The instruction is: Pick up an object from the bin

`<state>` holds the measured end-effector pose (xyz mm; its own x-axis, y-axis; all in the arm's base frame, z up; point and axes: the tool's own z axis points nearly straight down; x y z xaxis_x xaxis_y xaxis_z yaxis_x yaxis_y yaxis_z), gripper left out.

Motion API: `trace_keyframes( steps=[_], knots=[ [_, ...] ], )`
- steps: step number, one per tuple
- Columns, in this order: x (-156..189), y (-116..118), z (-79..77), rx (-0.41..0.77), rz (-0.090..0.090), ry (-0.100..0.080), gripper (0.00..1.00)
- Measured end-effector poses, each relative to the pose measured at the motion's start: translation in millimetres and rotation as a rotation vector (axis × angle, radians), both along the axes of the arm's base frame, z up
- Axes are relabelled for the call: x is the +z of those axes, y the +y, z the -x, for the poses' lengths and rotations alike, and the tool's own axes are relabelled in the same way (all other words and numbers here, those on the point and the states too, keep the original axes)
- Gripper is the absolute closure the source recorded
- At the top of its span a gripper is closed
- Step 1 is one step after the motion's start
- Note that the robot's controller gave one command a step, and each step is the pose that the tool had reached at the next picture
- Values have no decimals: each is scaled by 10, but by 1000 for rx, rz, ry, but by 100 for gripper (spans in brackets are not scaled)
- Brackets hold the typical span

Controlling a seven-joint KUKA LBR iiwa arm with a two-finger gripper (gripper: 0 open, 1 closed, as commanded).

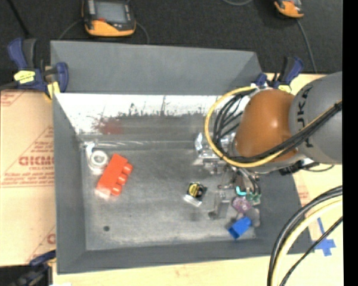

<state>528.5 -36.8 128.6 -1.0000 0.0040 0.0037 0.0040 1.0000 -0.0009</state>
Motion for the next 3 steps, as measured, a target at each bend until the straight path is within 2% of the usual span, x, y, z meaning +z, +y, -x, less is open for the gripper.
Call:
trace_keyframes(
  steps=[1, 2, 3],
  knots=[
    [-608, 17, -330, -96, -2, -7, 0],
    [-578, 13, -333, -94, -1, -9, 100],
    [1005, -53, -547, -52, 2, -16, 100]
  ],
)
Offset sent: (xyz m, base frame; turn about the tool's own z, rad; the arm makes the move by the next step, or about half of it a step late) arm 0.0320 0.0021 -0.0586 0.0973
